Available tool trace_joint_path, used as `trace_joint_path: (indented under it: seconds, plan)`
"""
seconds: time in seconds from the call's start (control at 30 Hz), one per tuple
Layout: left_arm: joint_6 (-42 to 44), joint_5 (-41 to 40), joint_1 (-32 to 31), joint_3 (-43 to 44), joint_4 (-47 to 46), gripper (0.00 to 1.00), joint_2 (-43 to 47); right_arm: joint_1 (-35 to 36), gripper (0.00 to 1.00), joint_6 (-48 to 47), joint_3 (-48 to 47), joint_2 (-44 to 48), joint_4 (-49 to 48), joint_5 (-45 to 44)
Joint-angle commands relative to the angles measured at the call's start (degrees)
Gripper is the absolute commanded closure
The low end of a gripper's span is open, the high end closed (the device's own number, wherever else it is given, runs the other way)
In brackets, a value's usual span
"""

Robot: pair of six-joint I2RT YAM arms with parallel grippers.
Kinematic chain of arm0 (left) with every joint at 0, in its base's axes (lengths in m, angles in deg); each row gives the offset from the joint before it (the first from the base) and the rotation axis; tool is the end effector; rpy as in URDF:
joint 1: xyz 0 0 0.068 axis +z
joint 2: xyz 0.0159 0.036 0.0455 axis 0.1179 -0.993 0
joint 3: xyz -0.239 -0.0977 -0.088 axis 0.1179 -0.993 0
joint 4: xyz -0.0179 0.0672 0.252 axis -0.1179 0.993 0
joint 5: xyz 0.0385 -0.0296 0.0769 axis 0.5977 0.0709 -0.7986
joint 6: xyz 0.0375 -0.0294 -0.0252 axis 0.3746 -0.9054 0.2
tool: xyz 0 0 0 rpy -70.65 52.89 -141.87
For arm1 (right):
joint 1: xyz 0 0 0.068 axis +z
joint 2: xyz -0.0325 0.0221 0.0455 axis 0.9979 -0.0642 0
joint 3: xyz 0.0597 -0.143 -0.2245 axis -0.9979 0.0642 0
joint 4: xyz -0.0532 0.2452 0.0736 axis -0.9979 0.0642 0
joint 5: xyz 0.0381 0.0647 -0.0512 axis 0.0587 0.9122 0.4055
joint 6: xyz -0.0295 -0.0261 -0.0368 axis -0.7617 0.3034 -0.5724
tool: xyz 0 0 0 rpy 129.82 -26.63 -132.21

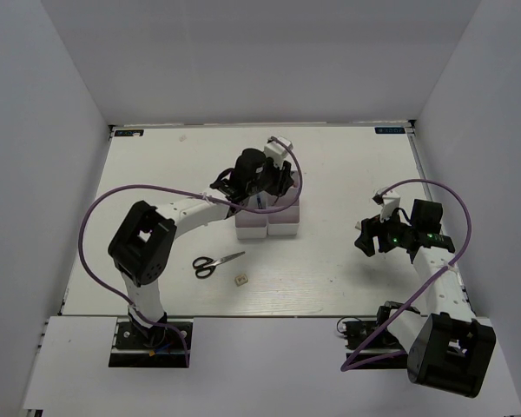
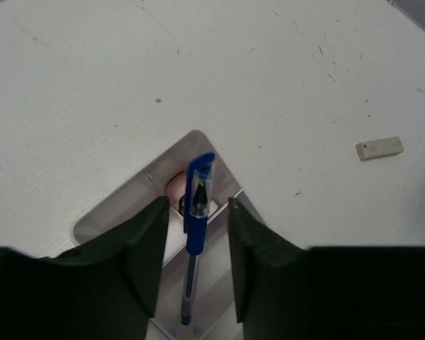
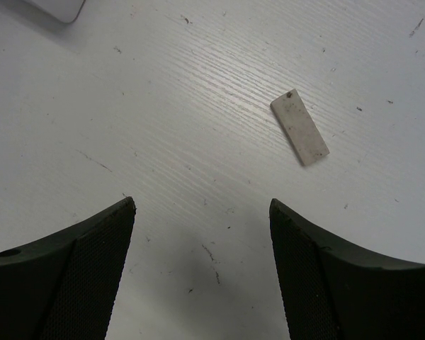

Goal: Sort the stationery into containers
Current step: Place the pen at the center of the board.

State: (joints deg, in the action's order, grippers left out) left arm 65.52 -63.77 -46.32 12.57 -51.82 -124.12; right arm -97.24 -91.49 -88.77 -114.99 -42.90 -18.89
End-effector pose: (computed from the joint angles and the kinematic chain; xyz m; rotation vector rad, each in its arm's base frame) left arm 0.3255 -0.2744 0.2433 0.6685 1.9046 -0.6241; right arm 0.1920 -0.0176 0.2146 -0.5933 2.2115 0.3355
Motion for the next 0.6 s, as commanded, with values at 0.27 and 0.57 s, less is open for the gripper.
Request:
trace_joint_path:
  seconds: [0.27,0.57]
  plan:
    - [1.8,-0.3,-2.9,2.3,1.4,0.41,5.6,-0.2,0.17,-1.0,-0.1,0.5,-0.9,1.2]
    - [0.0,-11.1,-10.7,2.8,21.5,1.00,19.5,-0.2,0.51,-11.1,-9.0,-14.9,2.7,-2.9]
